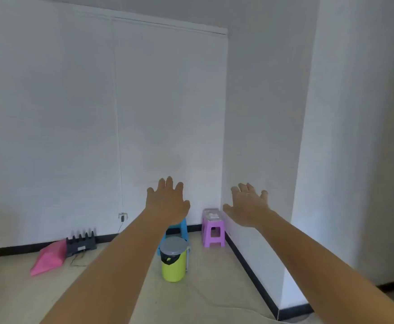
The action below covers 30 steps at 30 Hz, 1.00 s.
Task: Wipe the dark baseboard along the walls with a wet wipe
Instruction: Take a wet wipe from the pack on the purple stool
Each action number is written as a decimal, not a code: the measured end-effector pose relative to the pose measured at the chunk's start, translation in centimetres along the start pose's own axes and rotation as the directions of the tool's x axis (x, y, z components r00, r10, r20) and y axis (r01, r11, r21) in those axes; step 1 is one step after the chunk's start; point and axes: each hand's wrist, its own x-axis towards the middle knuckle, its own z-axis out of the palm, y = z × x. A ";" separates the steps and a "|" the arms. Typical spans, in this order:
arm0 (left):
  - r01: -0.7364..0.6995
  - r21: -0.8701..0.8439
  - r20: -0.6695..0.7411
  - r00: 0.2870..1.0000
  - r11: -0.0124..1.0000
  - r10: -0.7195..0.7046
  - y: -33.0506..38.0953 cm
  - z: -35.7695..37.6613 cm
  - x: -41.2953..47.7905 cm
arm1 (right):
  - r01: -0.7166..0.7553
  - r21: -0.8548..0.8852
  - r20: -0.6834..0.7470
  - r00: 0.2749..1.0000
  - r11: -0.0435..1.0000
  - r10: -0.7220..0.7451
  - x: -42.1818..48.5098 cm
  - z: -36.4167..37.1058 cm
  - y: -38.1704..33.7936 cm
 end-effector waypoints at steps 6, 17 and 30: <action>-0.014 0.005 0.019 1.000 1.000 0.014 1.5 3.3 6.5 | 0.003 -0.008 -0.001 1.000 1.000 -0.003 6.0 2.7 2.0; -0.027 -0.029 -0.040 0.999 0.999 0.026 7.1 10.8 28.3 | -0.034 -0.043 -0.032 0.999 0.998 0.032 26.5 8.9 10.8; 0.005 -0.042 0.033 0.999 0.999 -0.004 6.0 23.7 56.2 | -0.052 -0.022 0.026 0.998 0.998 0.052 54.2 21.4 14.1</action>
